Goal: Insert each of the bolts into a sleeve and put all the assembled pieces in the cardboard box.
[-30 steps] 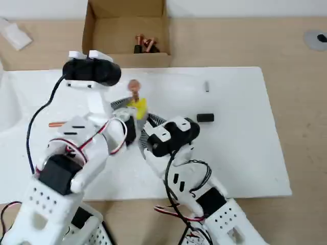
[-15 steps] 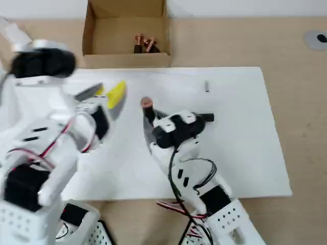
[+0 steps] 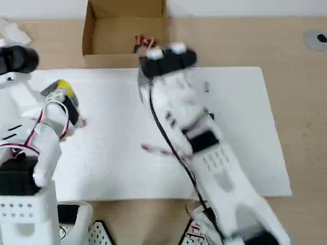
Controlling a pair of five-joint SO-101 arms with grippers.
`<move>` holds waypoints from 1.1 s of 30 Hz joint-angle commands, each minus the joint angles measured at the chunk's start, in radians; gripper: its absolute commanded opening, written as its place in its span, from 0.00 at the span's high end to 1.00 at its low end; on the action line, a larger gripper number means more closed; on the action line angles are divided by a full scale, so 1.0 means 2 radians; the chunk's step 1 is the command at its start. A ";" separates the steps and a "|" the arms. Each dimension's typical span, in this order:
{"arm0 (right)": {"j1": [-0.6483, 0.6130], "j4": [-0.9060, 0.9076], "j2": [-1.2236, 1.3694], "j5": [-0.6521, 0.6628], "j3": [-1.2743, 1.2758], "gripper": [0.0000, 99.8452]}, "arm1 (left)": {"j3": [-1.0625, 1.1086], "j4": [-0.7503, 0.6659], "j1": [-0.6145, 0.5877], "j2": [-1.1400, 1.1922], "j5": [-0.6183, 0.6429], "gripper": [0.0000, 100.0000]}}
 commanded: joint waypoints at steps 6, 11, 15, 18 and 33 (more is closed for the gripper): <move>0.039 0.001 0.297 -0.003 -0.331 0.99 | 0.066 -0.044 -0.041 -0.003 -0.005 1.00; 0.049 0.001 0.451 -0.002 -0.475 0.99 | 0.075 -0.041 -0.041 -0.003 -0.005 1.00; 0.060 0.002 0.570 -0.002 -0.596 0.99 | 0.075 -0.041 -0.041 -0.003 -0.005 1.00; 0.060 0.014 0.650 -0.001 -0.688 0.99 | 0.076 -0.041 -0.041 -0.003 -0.005 1.00; 0.071 0.206 0.931 0.094 -1.094 0.99 | 0.097 -0.044 -0.038 -0.003 -0.005 1.00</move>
